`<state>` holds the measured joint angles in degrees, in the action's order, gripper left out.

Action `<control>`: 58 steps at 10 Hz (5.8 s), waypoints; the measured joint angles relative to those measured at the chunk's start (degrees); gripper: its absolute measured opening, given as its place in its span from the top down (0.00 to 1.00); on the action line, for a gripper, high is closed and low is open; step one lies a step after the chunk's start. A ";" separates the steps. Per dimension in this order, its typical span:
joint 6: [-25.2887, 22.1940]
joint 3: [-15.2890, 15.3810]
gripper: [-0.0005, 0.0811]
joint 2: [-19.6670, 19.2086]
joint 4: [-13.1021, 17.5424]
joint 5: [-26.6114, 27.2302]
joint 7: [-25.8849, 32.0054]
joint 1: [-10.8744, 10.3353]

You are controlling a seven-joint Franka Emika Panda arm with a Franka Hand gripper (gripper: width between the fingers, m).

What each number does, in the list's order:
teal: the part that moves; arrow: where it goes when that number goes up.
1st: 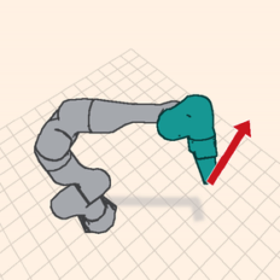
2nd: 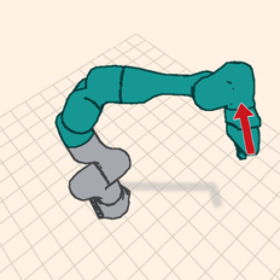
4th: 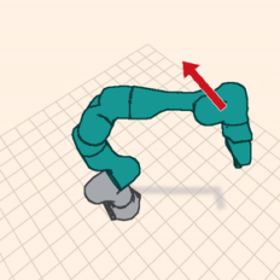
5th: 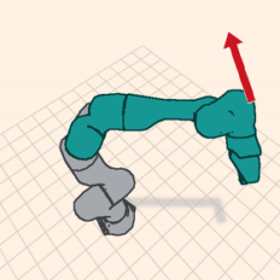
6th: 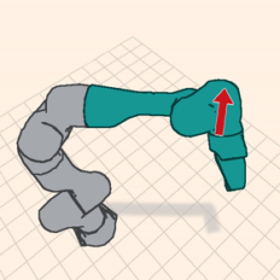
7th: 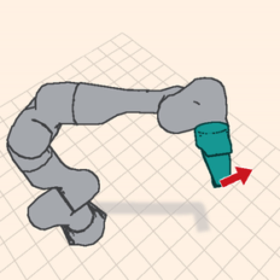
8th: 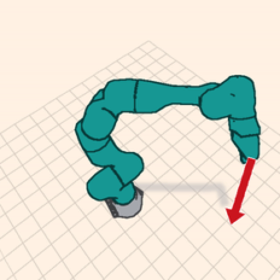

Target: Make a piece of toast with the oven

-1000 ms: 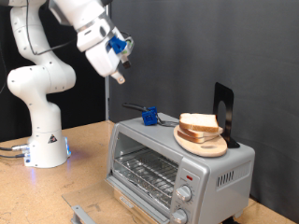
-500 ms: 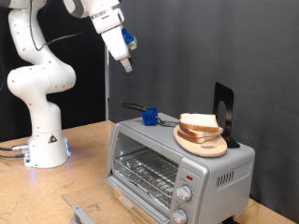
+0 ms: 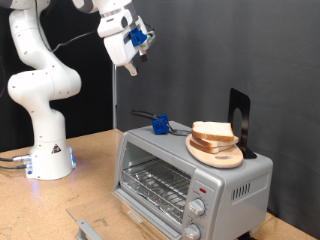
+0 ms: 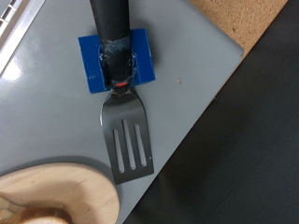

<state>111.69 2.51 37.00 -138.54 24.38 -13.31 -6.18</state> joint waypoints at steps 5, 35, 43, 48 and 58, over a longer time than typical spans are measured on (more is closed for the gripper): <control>1.04 3.39 0.16 2.63 -0.49 -1.28 -4.91 0.37; 26.40 14.13 0.16 -11.54 -11.41 -8.50 -3.22 2.22; 25.25 14.06 0.16 -14.00 -10.30 -4.15 3.07 0.45; 25.00 14.17 0.16 -14.03 -10.29 -3.46 2.97 -0.03; 19.21 13.49 0.16 -10.74 -8.97 -0.79 -0.49 0.26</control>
<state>130.90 16.00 26.26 -147.51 23.59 -13.79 -5.91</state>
